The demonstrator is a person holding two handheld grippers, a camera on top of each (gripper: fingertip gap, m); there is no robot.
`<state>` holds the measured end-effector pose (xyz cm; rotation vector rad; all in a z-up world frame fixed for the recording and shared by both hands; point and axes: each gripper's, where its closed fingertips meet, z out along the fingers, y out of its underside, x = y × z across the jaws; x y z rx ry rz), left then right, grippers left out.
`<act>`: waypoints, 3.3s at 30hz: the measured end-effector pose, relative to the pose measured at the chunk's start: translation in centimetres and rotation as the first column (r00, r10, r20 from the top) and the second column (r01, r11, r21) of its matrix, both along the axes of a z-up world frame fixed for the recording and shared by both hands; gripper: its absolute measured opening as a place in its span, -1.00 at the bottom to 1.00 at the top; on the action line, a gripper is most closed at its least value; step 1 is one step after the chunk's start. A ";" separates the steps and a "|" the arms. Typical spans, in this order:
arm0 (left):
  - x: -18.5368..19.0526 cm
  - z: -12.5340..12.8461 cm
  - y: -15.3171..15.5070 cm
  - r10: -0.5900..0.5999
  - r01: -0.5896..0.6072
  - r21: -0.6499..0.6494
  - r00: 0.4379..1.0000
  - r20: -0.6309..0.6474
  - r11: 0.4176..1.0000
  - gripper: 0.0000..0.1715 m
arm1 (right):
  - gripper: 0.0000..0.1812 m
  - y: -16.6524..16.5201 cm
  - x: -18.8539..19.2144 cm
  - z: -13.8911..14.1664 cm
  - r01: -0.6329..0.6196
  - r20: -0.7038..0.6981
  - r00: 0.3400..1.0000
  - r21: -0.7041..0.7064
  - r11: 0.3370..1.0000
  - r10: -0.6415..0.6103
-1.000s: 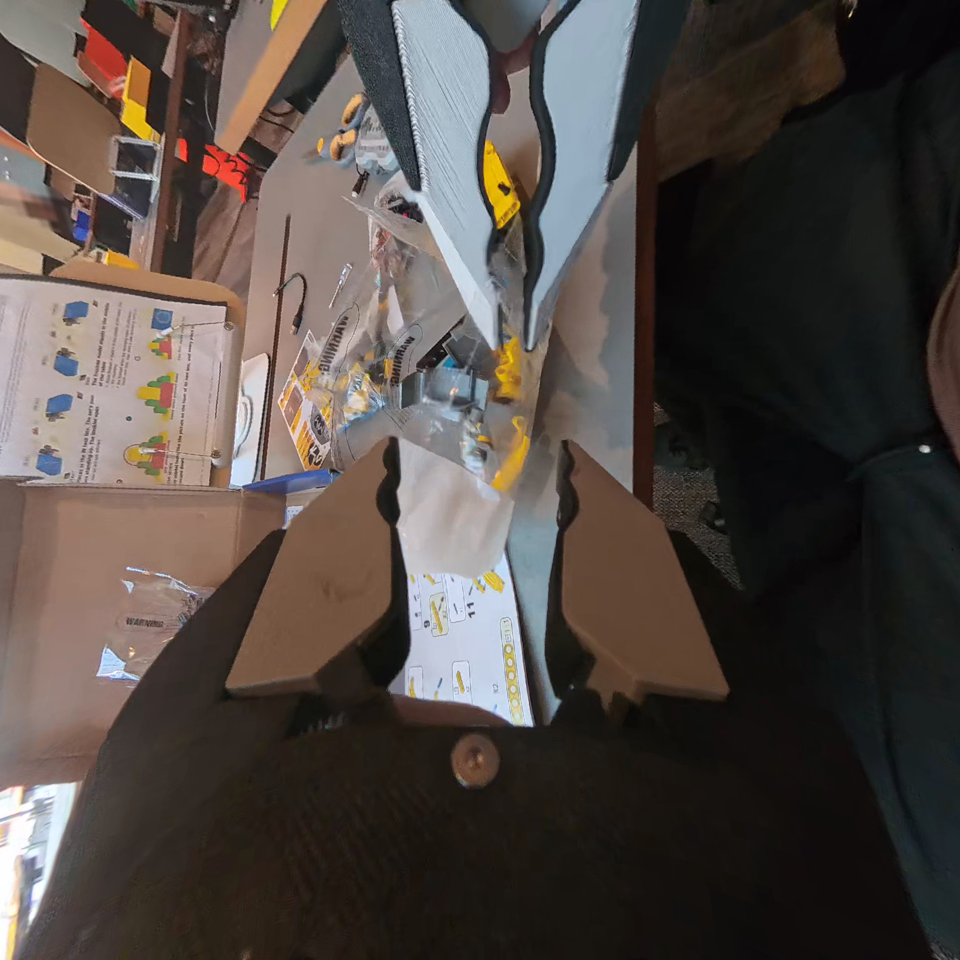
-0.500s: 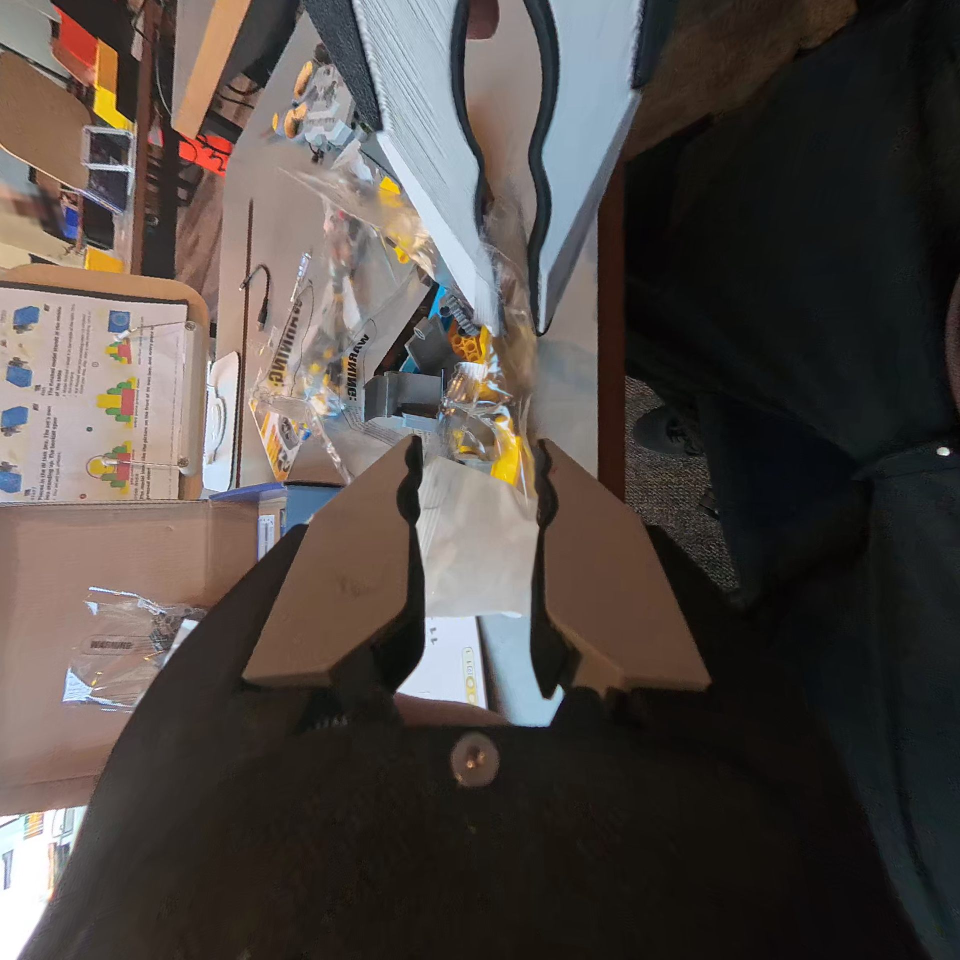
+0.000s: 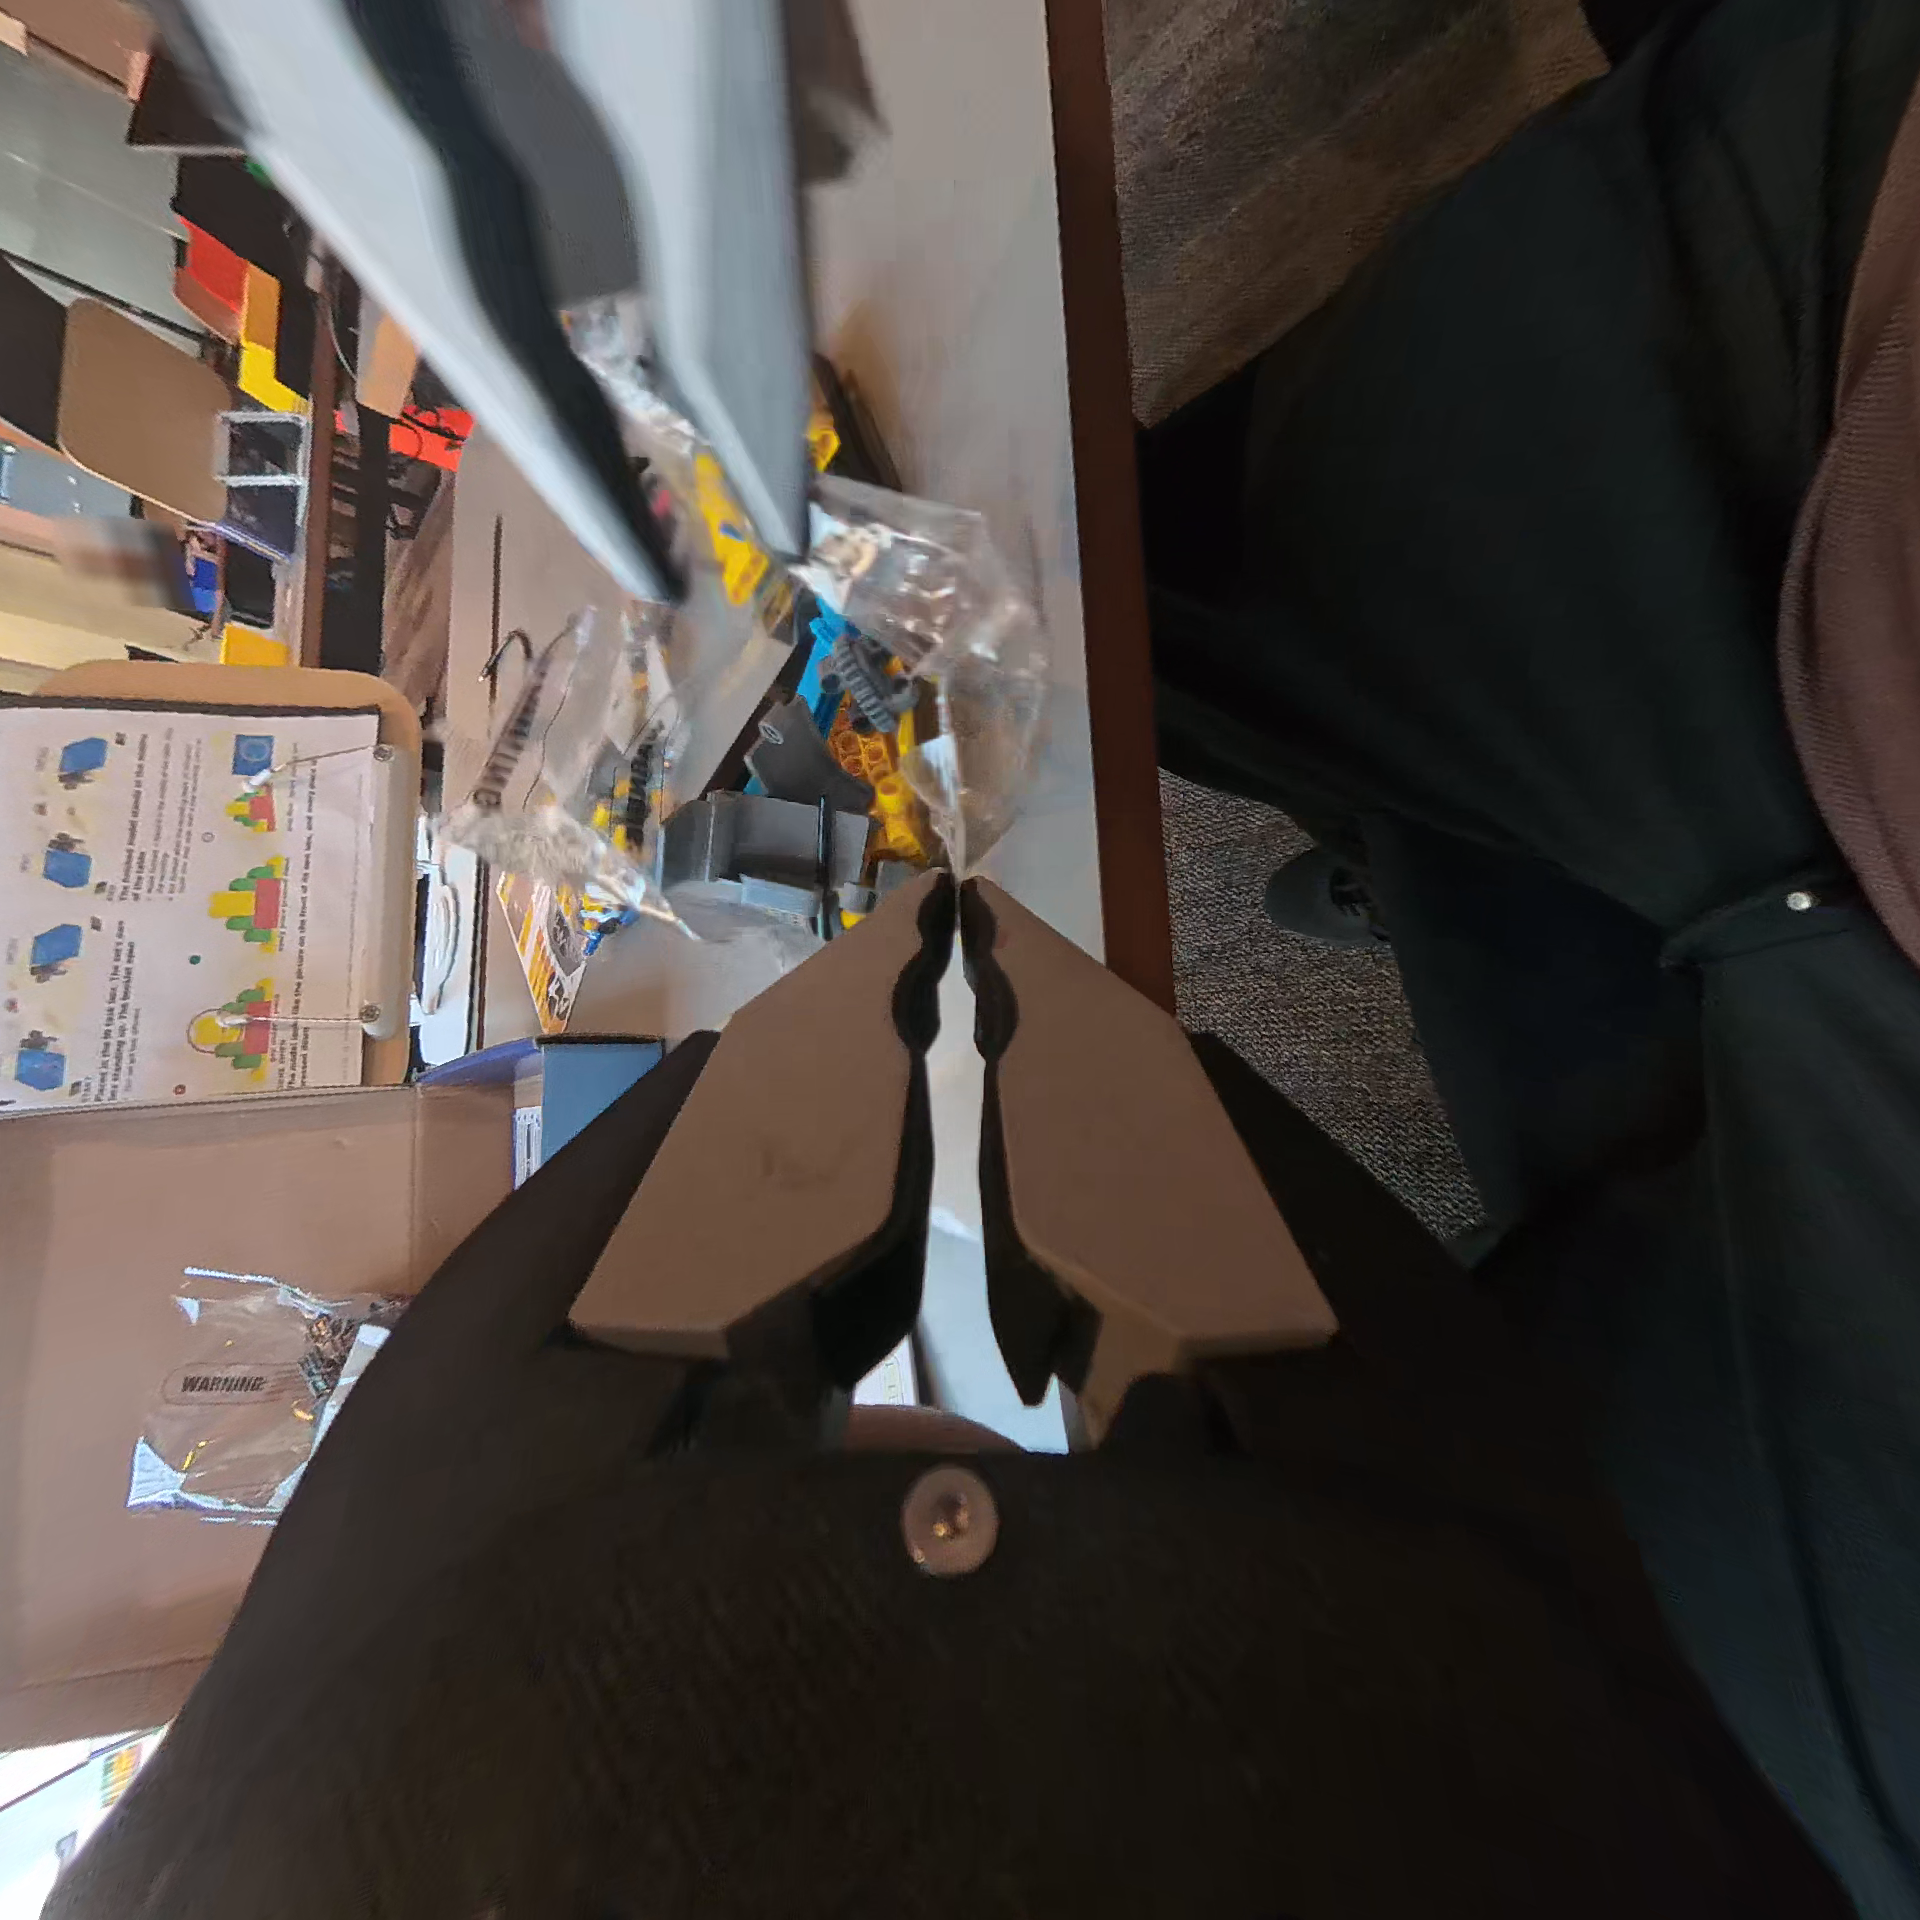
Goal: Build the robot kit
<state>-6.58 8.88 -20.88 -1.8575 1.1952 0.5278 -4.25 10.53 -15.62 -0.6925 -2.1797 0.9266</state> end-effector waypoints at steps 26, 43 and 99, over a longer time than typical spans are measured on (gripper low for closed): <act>0.9 0.0 1.6 0.087 -0.092 0.053 0.993 0.084 0.994 -1.00 | -0.71 6.3 -4.4 -6.7 0.387 0.244 0.835 0.377 0.841 -0.493; -6.9 -2.9 0.0 0.242 -0.239 -0.047 0.967 0.075 0.970 -0.41 | -0.80 1.6 -4.5 -4.5 0.328 0.287 0.896 0.084 0.941 -0.338; -3.5 -1.4 0.5 0.056 -0.084 0.046 0.903 0.426 0.995 -1.00 | -0.69 2.0 -9.8 -10.1 0.140 0.221 0.945 0.390 0.910 -0.240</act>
